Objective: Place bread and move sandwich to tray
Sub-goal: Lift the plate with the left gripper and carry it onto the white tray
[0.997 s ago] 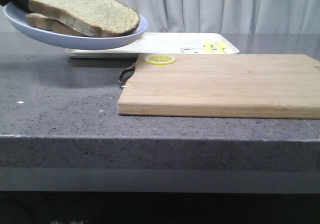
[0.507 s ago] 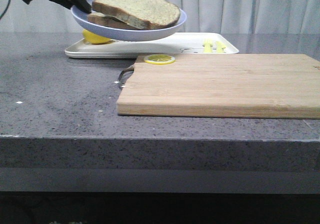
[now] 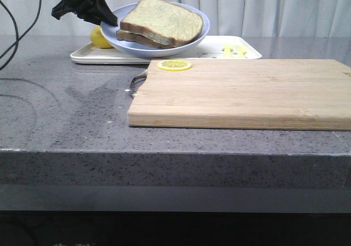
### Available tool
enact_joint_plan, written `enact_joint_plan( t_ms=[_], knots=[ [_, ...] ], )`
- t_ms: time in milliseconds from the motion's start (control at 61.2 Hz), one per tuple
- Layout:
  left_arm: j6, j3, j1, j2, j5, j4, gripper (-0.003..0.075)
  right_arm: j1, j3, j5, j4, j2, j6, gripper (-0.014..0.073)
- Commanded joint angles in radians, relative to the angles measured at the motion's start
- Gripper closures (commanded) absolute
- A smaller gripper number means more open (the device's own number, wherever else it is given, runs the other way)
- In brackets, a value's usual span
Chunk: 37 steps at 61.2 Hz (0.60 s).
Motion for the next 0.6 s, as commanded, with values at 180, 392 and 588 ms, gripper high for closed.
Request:
enact_joint_plan(
  t_ms=[180,392,588],
  knots=[
    [0.138,-0.034,-0.044,-0.075,-0.136,-0.077,0.0737,0.000,-0.028,-0.082,0.010,0.004,-0.003,0.0704],
    [0.168,-0.027,-0.077,-0.063,-0.238,-0.003,0.0736,0.000,-0.028,-0.082,0.010,0.004,-0.003,0.0704],
    [0.174,-0.027,-0.077,-0.032,-0.270,0.003,0.0736,0.000,-0.028,-0.082,0.010,0.004,-0.003,0.0704]
  ],
)
